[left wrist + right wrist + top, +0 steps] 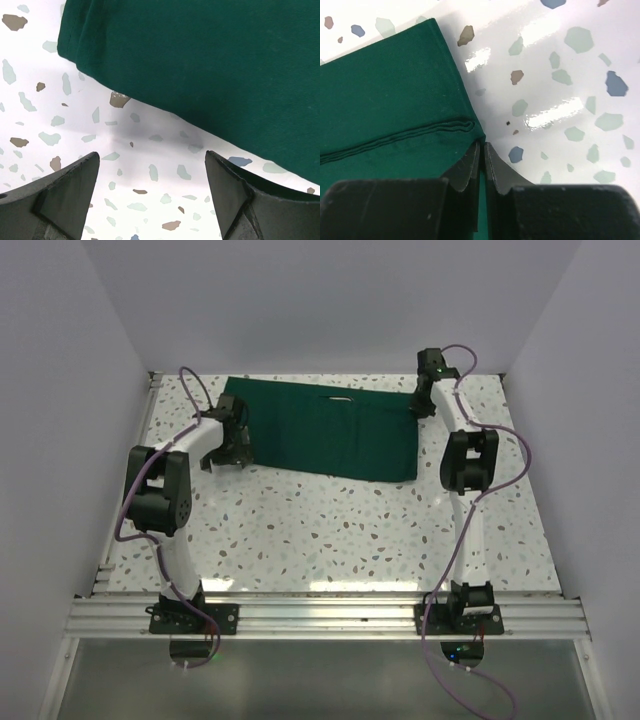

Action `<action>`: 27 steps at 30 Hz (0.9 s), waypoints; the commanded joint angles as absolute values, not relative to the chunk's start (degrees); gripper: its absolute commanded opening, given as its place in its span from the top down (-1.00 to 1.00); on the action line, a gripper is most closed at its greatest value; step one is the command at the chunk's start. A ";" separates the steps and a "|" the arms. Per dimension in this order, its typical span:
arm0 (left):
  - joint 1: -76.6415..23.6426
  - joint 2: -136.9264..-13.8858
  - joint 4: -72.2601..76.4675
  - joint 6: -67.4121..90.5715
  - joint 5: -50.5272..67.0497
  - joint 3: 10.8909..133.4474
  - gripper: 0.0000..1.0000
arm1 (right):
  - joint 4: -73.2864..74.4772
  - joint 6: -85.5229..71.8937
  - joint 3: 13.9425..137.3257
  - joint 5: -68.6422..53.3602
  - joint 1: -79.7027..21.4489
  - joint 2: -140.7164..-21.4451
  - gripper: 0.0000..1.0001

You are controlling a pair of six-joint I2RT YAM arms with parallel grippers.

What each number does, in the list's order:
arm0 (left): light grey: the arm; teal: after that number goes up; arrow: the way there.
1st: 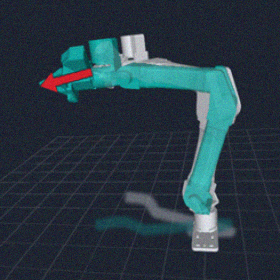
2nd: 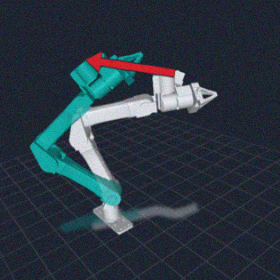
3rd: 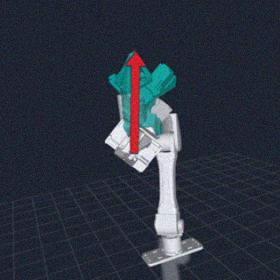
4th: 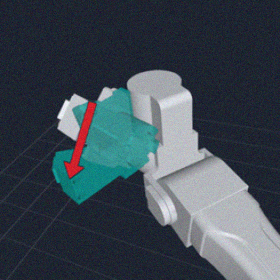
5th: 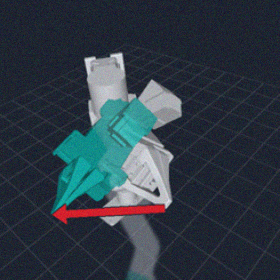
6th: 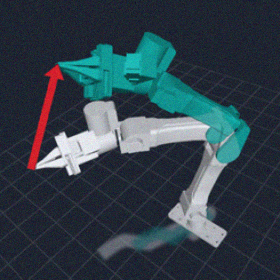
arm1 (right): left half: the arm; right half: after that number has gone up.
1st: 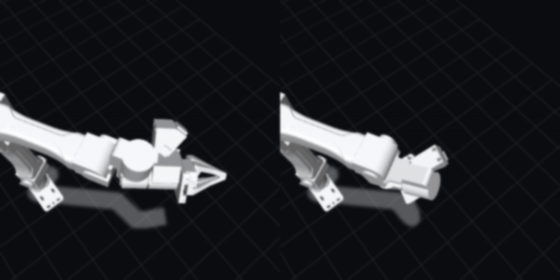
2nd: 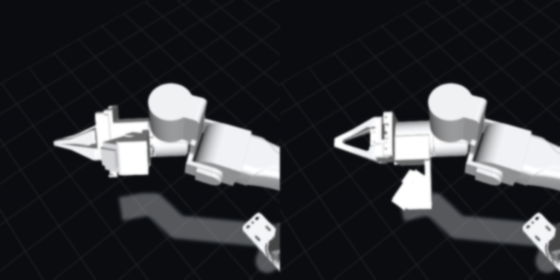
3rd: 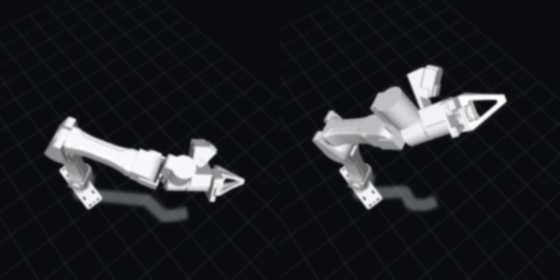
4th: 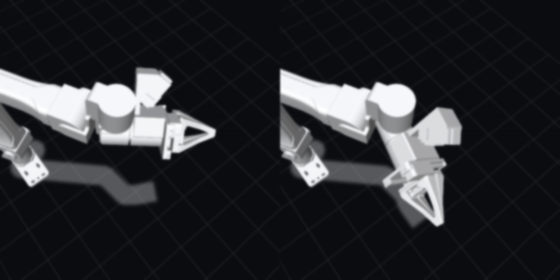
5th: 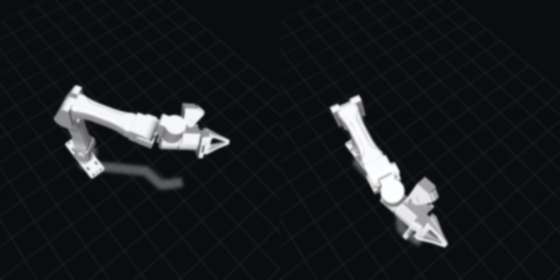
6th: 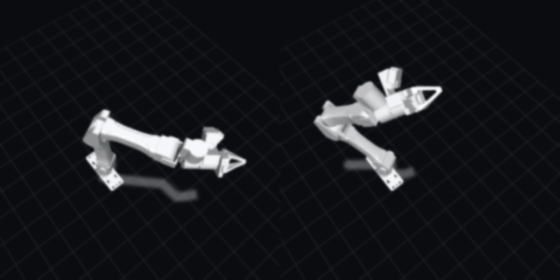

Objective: Open and lay out the surgical kit
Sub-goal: Open the surgical kit at the center of the board.

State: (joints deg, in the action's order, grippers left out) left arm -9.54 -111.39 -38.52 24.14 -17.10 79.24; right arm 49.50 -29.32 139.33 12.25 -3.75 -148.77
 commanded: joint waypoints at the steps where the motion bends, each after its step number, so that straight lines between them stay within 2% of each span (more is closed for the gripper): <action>1: -9.58 -109.25 -37.18 22.85 -16.79 78.40 -0.80 | 50.80 -26.72 139.31 17.05 -3.25 -141.24 0.83; 3: -9.67 -109.25 -36.74 22.85 -16.52 78.22 -0.80 | 51.06 -26.54 139.39 17.31 -3.25 -140.72 0.82; 6: -9.67 -109.07 -36.21 22.76 -15.91 77.78 -0.80 | 51.94 -26.02 139.66 17.05 -3.25 -140.01 0.64; 10: -9.67 -108.72 -35.51 22.33 -15.56 77.17 -0.80 | 53.17 -25.75 139.66 17.05 -3.25 -139.57 0.59; 12: -9.58 -108.46 -35.25 22.15 -15.47 76.82 -0.80 | 53.52 -25.75 139.05 16.70 -3.25 -139.57 0.40; 15: -9.58 -107.85 -35.07 21.71 -15.47 76.29 -0.80 | 53.61 -25.75 137.82 16.70 -3.25 -139.57 0.32; 27: -9.49 -105.47 -35.25 20.92 -15.91 73.74 -0.80 | 50.98 -26.63 138.51 15.38 -3.34 -144.66 0.31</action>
